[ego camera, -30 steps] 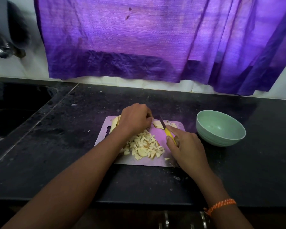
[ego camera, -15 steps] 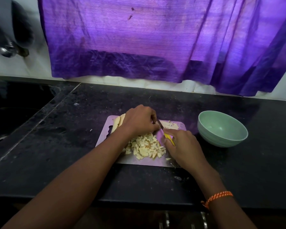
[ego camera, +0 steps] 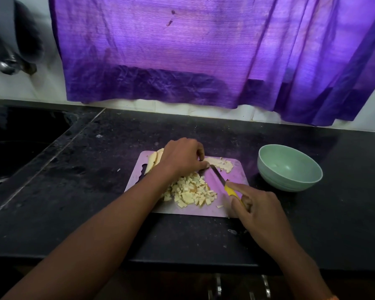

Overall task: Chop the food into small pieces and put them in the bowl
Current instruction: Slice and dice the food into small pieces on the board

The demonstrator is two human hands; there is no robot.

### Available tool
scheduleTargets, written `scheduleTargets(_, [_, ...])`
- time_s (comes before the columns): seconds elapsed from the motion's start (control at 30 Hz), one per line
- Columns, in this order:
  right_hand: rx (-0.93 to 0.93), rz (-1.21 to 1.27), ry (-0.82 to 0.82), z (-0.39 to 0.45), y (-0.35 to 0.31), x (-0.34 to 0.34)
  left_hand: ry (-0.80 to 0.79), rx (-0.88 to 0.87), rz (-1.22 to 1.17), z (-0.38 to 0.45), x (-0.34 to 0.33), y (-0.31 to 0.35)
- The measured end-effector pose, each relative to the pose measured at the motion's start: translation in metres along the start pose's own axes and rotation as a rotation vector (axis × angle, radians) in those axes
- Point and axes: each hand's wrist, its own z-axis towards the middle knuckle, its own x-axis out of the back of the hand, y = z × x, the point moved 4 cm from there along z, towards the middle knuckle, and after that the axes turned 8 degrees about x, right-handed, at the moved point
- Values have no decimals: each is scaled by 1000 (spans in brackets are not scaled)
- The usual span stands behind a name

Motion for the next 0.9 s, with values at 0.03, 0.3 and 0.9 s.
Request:
scheduleTargets(0.03, [-5,-8,24,0,3,3,-13,-2,-5,0,1,0])
scheduleTargets(0.3, [-14,-316,9,33,34,10,-22,-15,-144,-2,-2,2])
scheduleTargets(0.9, [45,125,76,26,36,4,-141,-64,-198,-2,-3,10])
